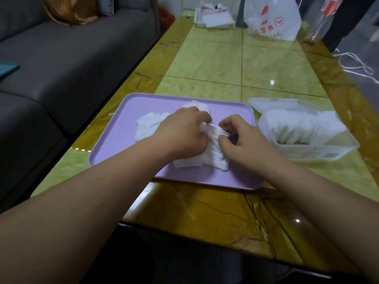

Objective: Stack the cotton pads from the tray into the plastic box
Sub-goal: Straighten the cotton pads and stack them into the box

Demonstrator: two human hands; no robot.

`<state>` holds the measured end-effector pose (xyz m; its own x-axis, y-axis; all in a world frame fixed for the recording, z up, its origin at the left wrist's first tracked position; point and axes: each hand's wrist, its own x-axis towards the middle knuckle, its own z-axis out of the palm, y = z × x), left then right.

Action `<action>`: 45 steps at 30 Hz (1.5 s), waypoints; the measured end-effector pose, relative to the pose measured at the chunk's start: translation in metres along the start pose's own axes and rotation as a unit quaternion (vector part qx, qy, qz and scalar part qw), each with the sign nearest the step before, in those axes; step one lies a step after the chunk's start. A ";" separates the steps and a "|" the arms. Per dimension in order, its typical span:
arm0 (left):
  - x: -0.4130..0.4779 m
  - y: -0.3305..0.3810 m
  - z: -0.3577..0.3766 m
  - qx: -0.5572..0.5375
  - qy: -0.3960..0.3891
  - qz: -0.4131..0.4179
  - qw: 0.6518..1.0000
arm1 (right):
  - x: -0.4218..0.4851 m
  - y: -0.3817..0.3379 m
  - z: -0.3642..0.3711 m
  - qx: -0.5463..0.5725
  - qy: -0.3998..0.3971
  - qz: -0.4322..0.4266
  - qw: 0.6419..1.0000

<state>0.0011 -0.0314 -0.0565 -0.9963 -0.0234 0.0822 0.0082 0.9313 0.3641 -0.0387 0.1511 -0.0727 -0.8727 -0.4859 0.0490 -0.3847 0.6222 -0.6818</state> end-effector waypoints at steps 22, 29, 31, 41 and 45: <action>0.006 0.002 0.000 -0.162 0.123 0.065 0.977 | -0.004 0.011 -0.007 0.207 0.042 0.016 0.977; 0.003 0.009 0.003 -0.240 0.113 0.030 0.964 | -0.001 0.007 -0.017 0.289 0.088 0.044 0.952; 0.002 0.011 0.002 -0.268 0.116 0.006 0.956 | -0.002 0.004 -0.018 0.334 0.062 0.048 0.939; 0.002 0.005 0.003 -0.316 0.105 -0.043 0.942 | 0.000 -0.002 -0.020 0.434 -0.029 0.074 0.897; 0.001 0.004 0.001 -0.327 0.093 -0.043 0.939 | 0.001 -0.003 -0.020 0.458 -0.026 0.087 0.885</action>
<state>0.0005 -0.0276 -0.0557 -0.9644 -0.2072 0.1644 0.0397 0.5013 0.8643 -0.0449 0.1614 -0.0560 -0.8708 -0.4735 -0.1322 0.1794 -0.0556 -0.9822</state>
